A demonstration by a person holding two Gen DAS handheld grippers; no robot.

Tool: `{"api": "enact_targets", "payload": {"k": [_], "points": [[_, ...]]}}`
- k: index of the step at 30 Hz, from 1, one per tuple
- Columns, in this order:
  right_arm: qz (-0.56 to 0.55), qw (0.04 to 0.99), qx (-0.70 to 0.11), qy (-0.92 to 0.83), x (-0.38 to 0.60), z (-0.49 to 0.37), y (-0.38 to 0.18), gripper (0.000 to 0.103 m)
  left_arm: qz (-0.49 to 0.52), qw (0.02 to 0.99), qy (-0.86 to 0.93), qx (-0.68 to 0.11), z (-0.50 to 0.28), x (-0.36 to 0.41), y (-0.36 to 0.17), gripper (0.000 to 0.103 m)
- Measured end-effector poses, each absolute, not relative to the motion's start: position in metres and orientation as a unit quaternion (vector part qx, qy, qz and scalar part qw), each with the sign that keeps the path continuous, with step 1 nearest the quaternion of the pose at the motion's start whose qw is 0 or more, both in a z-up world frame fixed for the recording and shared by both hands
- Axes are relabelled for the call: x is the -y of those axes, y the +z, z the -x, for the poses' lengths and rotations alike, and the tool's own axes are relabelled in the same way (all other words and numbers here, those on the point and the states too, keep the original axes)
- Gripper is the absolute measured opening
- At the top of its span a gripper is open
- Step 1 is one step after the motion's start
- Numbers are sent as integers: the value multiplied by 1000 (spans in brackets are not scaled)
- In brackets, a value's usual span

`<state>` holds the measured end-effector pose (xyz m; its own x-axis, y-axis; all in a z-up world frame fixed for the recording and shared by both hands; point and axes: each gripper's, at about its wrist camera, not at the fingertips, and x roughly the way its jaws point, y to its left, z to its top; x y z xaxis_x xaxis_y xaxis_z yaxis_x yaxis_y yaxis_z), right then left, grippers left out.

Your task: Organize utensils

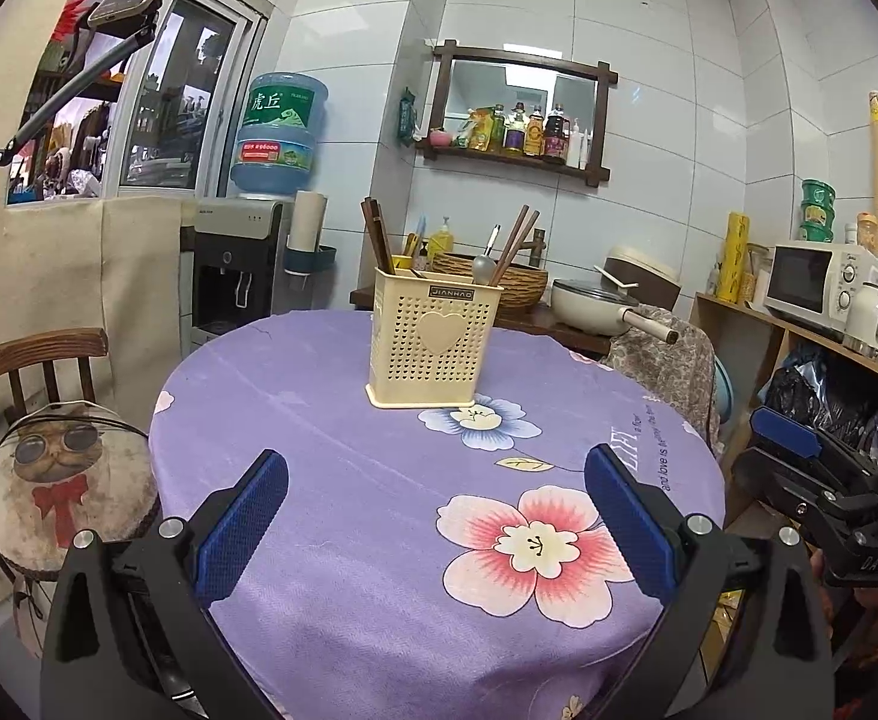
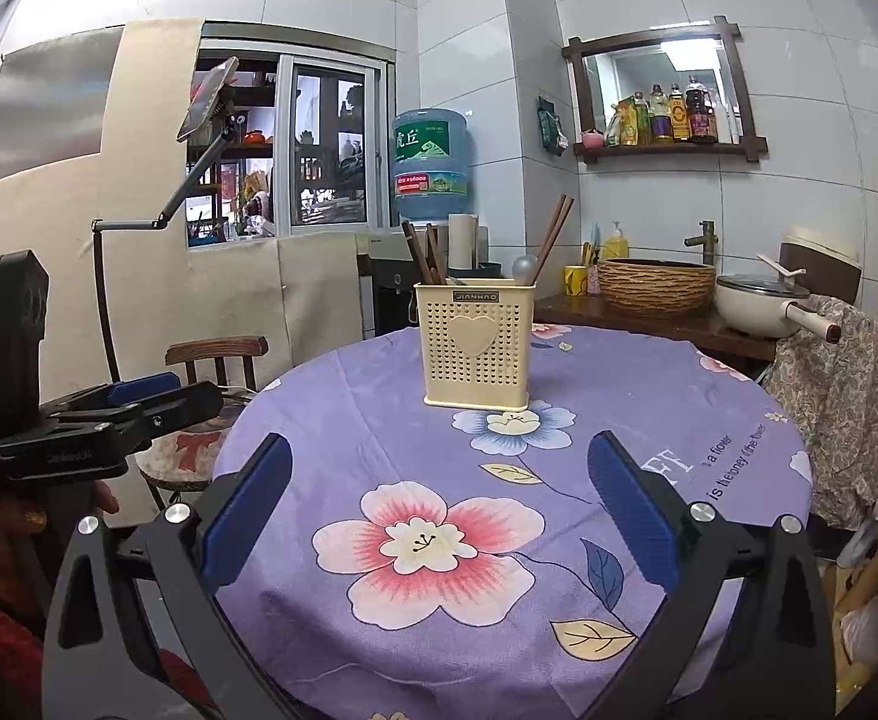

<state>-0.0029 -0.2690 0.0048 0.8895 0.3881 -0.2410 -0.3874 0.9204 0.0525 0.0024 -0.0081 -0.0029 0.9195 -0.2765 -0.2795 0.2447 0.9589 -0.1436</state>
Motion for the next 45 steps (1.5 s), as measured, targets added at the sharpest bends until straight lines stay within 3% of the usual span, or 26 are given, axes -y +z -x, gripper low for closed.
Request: {"api": "enact_targets", "payload": {"k": [45], "points": [[-13, 972, -136, 192, 270, -1, -2, 97, 71, 975, -124, -172, -5, 5, -6, 97]]}}
